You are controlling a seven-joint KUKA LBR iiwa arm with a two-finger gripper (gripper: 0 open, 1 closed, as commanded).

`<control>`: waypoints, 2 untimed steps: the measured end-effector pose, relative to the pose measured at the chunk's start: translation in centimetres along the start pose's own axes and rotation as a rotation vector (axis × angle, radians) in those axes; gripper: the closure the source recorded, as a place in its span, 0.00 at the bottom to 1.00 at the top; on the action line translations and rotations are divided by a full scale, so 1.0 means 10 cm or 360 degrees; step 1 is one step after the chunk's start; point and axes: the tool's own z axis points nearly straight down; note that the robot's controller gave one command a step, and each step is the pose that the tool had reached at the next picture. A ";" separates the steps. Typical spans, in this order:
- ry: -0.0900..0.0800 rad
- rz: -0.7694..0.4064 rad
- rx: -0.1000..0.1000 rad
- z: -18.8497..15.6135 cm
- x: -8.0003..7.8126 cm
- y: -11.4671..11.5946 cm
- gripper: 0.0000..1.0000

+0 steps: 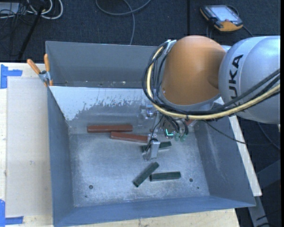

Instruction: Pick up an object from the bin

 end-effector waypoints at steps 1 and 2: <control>-0.0012 0.0005 -0.0002 -0.04 -0.01 -0.01 0.00; -0.0021 -0.0058 -0.0002 0.59 -0.11 -0.34 0.00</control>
Offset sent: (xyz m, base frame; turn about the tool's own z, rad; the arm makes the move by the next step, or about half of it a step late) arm 0.0242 -0.0956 -0.1736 -0.0970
